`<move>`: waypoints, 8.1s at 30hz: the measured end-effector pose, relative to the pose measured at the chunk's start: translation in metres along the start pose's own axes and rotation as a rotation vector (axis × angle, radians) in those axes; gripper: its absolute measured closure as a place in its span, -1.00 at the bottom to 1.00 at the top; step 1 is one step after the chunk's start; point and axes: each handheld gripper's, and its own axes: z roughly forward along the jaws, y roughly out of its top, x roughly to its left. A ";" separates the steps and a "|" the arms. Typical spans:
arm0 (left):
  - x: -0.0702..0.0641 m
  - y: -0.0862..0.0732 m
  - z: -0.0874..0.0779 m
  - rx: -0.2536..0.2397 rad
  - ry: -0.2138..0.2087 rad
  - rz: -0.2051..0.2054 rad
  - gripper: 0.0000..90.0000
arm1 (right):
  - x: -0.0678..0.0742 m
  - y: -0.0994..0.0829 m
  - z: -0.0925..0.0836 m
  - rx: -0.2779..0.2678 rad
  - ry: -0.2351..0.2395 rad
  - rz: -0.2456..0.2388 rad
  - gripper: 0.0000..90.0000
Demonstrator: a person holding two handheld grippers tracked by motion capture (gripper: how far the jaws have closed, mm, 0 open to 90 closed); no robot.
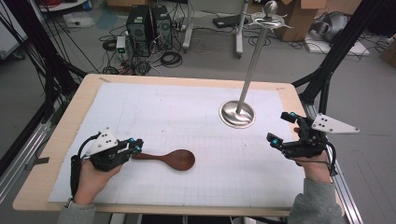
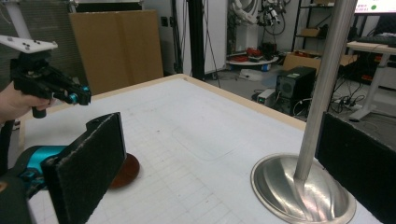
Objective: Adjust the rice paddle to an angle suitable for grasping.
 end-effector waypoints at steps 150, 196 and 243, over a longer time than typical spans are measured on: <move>-0.034 0.033 0.198 0.387 -0.151 -0.089 0.99 | -0.005 -0.004 0.001 0.038 0.013 0.011 -0.99; -0.060 0.018 0.159 0.461 -0.169 0.004 0.99 | -0.005 -0.009 0.007 0.089 0.020 0.014 -0.99; -0.022 -0.008 0.051 0.281 -0.133 -0.042 0.99 | -0.006 -0.011 0.012 0.121 0.033 0.014 -0.99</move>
